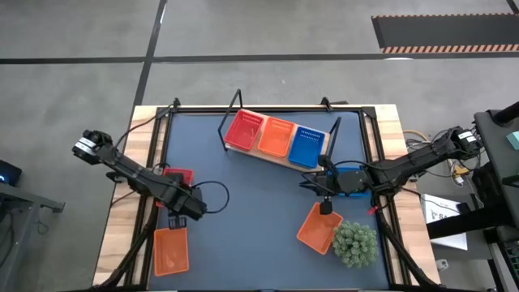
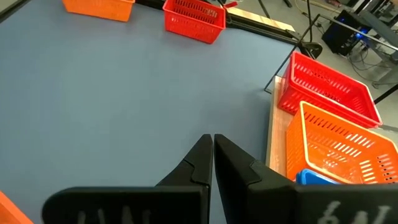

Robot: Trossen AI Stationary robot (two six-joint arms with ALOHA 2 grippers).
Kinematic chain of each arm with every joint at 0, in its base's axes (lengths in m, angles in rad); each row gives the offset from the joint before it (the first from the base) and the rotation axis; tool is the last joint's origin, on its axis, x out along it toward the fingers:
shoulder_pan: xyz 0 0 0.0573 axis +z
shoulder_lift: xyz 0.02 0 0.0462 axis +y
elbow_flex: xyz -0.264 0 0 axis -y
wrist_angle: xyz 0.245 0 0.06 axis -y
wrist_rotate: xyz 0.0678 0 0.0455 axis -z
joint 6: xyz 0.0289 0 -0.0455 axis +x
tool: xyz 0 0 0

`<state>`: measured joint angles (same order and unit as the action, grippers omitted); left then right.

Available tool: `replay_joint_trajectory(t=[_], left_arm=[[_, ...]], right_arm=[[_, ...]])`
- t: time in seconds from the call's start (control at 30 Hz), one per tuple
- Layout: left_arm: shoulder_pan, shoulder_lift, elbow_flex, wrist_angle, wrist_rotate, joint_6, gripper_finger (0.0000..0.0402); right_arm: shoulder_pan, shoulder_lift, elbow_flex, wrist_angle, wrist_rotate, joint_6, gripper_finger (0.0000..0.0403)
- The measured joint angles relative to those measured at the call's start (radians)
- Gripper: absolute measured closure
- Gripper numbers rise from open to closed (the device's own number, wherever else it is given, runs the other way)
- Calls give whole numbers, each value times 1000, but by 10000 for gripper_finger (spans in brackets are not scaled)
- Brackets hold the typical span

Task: Stack baskets on shelf by color
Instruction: Stack the left orange bin on top of the orange bin on the shelf

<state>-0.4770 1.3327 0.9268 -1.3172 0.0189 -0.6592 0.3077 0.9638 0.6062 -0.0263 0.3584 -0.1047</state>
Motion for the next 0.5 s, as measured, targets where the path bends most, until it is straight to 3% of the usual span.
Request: replay_joint_trajectory(t=[0.1, 0.27, 0.5], left_arm=[[-1, 4, 33, 1, 48, -55, 307], [-22, 5, 131, 61, 265, -291, 307], [-207, 31, 200, 270, 206, -490, 307]], right_arm=[[0, 0, 0, 1, 0, 8, 394], [0, 0, -1, 0, 0, 27, 394], [0, 0, -21, 0, 0, 61, 394]])
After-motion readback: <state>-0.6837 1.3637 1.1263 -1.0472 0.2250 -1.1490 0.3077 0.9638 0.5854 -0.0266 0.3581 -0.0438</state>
